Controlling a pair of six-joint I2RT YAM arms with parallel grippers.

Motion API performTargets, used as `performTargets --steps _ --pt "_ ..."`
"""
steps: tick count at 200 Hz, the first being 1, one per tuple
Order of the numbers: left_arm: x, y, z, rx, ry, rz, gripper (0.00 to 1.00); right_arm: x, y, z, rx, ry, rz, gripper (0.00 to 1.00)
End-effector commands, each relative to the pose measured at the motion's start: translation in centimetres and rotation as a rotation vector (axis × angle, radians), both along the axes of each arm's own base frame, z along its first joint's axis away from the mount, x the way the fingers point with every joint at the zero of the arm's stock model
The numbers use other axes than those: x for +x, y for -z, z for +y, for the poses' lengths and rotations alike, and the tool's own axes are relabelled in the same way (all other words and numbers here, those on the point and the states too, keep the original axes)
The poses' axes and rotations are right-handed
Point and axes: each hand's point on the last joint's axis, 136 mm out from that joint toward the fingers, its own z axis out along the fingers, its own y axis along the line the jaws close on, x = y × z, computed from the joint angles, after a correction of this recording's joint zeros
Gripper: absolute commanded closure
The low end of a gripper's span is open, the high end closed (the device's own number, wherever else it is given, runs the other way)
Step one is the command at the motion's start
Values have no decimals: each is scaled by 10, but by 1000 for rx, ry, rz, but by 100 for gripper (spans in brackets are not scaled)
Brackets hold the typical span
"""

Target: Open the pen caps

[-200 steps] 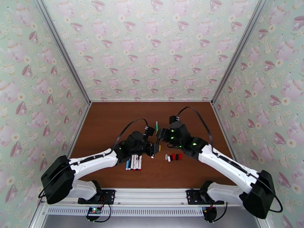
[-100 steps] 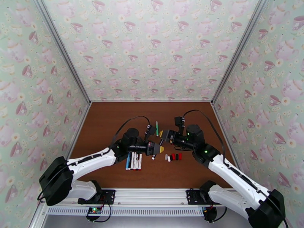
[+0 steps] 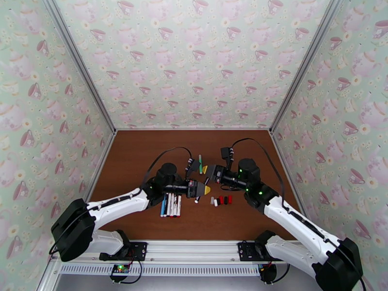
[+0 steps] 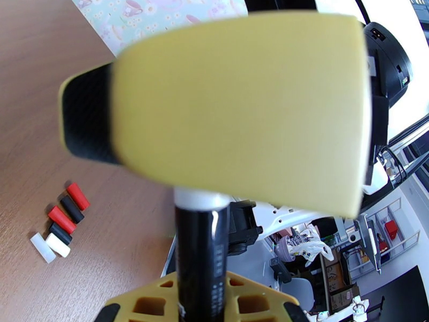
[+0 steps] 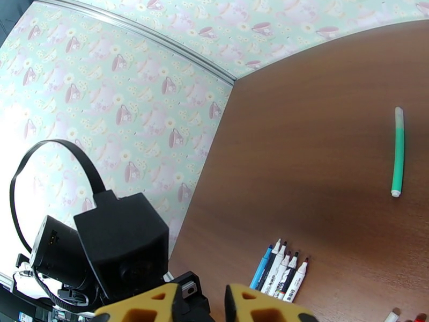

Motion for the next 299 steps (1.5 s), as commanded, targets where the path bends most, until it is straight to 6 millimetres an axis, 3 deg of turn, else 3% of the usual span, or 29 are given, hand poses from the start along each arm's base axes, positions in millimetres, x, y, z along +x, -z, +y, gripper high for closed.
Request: performTargets --steps 1,43,84,117,167,193,234,265,299 --pt "1 4 -1 5 2 18 92 -2 -10 4 24 -30 -26 76" --pt "3 5 0 12 -9 8 93 0 -12 2 13 -10 -29 86" --pt "-1 24 4 123 -29 -37 94 8 -20 -7 -6 38 -20 91" --pt "4 40 15 271 -121 -117 98 25 -12 -36 -96 195 68 94" --pt "-14 32 3 204 -2 -79 98 34 -5 -62 -118 301 136 96" --pt "-32 13 -7 78 117 -27 98 29 -26 -51 -45 204 35 96" --pt "-42 4 -6 42 175 -8 98 23 -52 -46 21 125 -108 96" --pt "-46 11 -6 55 197 16 98 27 -66 -52 48 131 -180 96" --pt "-38 25 -1 141 131 -11 98 42 -59 -65 20 200 -127 97"
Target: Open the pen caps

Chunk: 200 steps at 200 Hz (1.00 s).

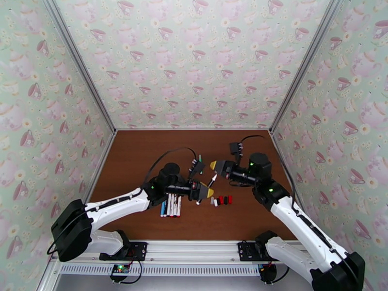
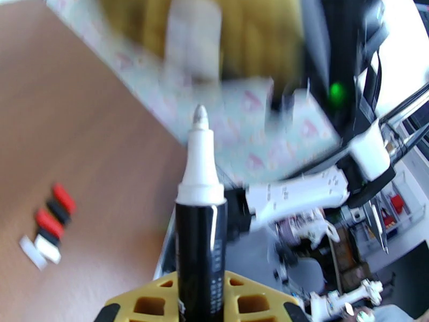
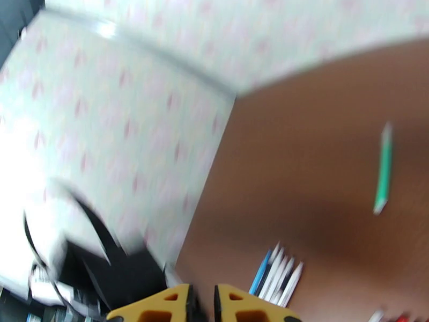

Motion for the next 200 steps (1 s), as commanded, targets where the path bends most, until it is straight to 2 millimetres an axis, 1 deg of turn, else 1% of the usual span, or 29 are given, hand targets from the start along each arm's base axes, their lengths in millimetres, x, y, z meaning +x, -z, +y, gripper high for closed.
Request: performTargets --steps 1,11,25,45,53,62,86,99,115,138,165,186,200 --pt "-11 21 7 92 26 18 98 15 -19 -13 -10 95 -62 97" --pt "-7 25 8 119 -3 -1 98 20 -12 -21 -45 147 -24 97" --pt "0 25 11 128 -43 -22 97 24 -4 -30 -106 200 20 97" --pt "9 18 14 113 -103 -54 97 21 14 -36 -184 215 67 96" --pt "12 15 16 108 -125 -64 96 18 24 -40 -224 215 91 94" --pt "16 13 19 106 -149 -71 96 14 41 -45 -288 221 130 93" --pt "25 11 23 104 -182 -68 95 0 98 -69 -506 243 260 93" --pt "27 10 24 105 -191 -64 94 -8 123 -81 -597 255 323 93" --pt "30 8 26 104 -207 -67 94 -18 149 -91 -673 253 388 93" --pt "34 8 27 110 -224 -69 94 -29 179 -100 -739 246 458 93" --pt "35 12 26 129 -221 -62 94 -36 212 -105 -796 234 539 93" --pt "35 15 26 134 -222 -57 94 -37 230 -111 -841 244 581 93" --pt "35 19 26 141 -225 -53 94 -36 236 -111 -849 238 597 93"
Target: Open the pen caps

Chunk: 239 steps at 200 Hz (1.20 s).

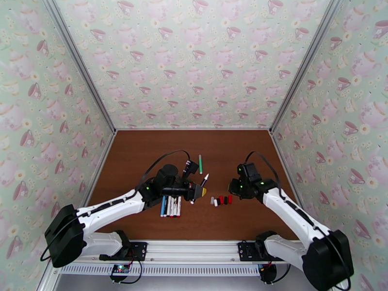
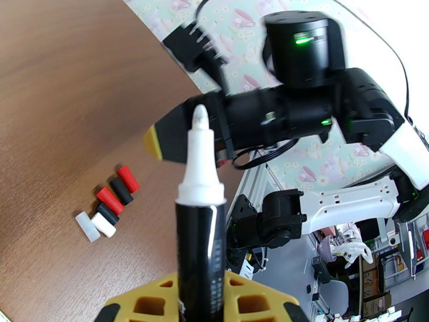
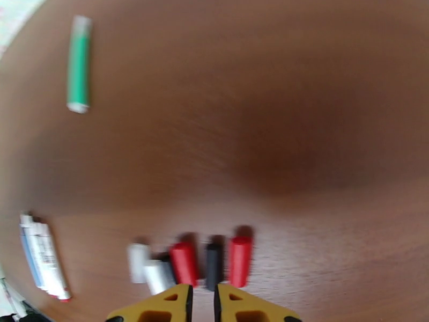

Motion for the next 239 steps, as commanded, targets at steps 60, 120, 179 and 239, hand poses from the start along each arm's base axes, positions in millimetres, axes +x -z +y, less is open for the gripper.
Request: performTargets --steps 60,120,179,239 --pt "3 8 2 28 -19 5 93 2 40 -23 -95 33 110 92" --pt "3 15 -2 36 -8 20 93 2 51 -26 -102 27 148 87" --pt "2 20 -8 32 2 30 93 0 59 -22 -88 16 173 82" --pt "1 20 -13 37 17 36 93 -4 64 -21 -77 14 191 74"
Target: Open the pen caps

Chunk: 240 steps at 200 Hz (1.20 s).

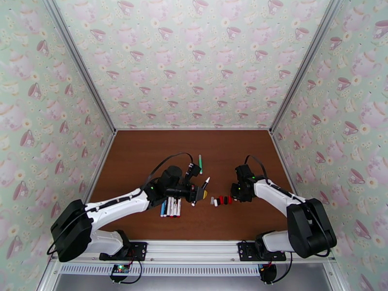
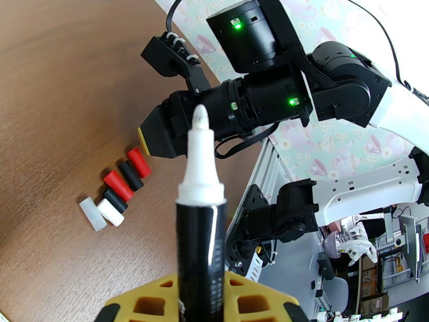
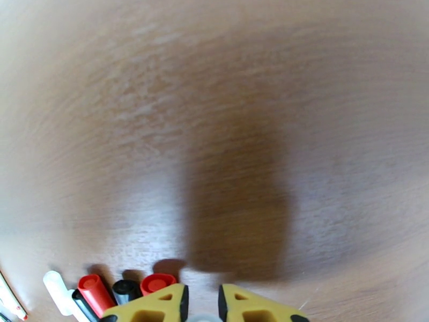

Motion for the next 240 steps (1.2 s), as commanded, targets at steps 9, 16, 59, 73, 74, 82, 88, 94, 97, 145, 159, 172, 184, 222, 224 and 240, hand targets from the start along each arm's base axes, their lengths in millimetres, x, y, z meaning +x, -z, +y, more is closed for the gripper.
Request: performTargets --steps 9,16,59,73,74,82,88,94,97,145,159,172,184,222,224,240 --pt "0 -8 -7 -22 14 -10 93 -4 6 1 10 -9 20 73" --pt "0 -8 -7 -21 15 -9 93 -5 6 1 11 -6 19 73" --pt "-2 -5 -8 -14 19 -1 93 -6 3 1 13 -5 17 71" --pt "-2 -5 -9 -14 20 -2 93 -6 3 2 23 -11 13 71" --pt "-2 -4 -9 -13 20 -2 93 -6 2 2 24 -11 11 70" --pt "-2 -5 -10 -14 21 -2 93 -6 1 5 36 -18 6 72" --pt "-2 -4 -10 -13 22 -2 93 -5 0 6 42 -19 2 73" --pt "-2 -5 -10 -15 22 -2 93 -6 -1 6 46 -21 1 73" --pt "-2 -4 -11 -15 23 -2 93 -6 -1 7 48 -21 1 73" --pt "-4 -5 -11 -14 30 -1 93 -7 -9 13 90 -27 -9 72" --pt "-4 -5 -10 -11 30 -1 93 -6 -12 13 92 -23 -18 72" --pt "-4 -5 -10 -9 25 0 93 -7 -13 12 90 -18 -18 72" --pt "-1 -5 -9 -5 11 -4 93 -7 -15 12 91 -12 -25 71" --pt "9 11 2 88 -81 -8 92 -3 -25 13 115 6 -82 71" --pt "9 12 3 97 -87 -10 92 -3 -26 13 117 7 -86 71" --pt "16 23 11 168 -151 -15 92 2 -35 14 128 14 -128 72"
